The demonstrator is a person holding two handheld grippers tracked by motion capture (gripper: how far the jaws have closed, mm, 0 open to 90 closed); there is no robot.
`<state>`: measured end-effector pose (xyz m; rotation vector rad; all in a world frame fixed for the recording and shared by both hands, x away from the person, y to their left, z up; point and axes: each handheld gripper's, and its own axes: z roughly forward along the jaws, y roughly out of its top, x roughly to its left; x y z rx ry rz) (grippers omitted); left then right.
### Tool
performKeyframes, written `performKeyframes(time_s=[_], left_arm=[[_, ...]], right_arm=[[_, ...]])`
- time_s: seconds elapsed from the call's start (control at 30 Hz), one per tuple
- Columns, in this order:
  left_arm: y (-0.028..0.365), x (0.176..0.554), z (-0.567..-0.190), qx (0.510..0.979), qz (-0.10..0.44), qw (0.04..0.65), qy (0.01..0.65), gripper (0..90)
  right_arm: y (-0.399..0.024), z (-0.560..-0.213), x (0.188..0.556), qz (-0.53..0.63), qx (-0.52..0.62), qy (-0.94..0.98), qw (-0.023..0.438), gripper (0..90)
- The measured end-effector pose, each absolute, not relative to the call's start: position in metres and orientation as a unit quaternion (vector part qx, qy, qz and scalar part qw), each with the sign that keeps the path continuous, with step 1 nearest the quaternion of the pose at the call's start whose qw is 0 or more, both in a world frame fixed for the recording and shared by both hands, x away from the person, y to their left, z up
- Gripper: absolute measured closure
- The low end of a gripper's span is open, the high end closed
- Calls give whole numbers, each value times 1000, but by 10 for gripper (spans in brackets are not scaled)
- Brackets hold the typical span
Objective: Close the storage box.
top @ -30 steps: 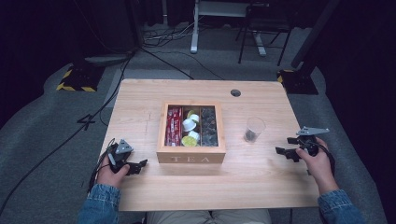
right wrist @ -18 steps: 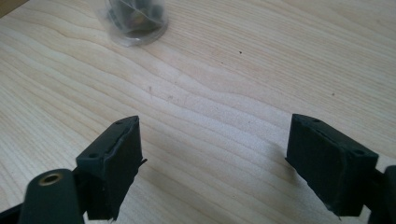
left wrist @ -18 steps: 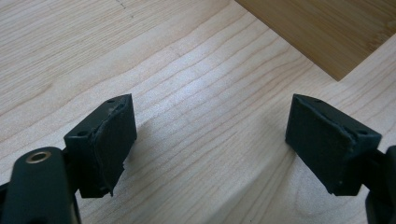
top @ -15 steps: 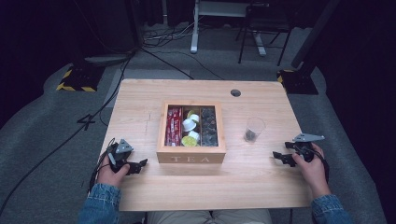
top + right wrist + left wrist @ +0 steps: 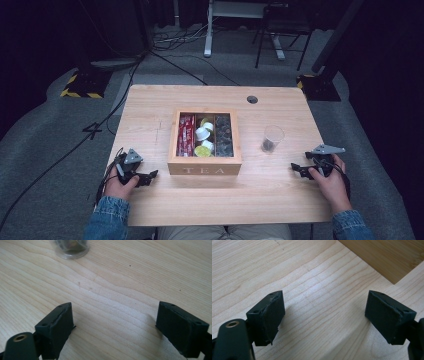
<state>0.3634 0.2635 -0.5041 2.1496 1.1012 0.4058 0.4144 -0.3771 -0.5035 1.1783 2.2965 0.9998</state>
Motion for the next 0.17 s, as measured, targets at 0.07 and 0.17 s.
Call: performKeyframes(time_s=[0.07, 0.17], left_arm=[[264, 364, -504, 828, 159, 337, 420, 164], [263, 364, -504, 824, 157, 338, 426, 156]], right_arm=[[-377, -504, 415, 355, 418, 816, 186, 139], [-377, -504, 415, 354, 419, 815, 186, 135]])
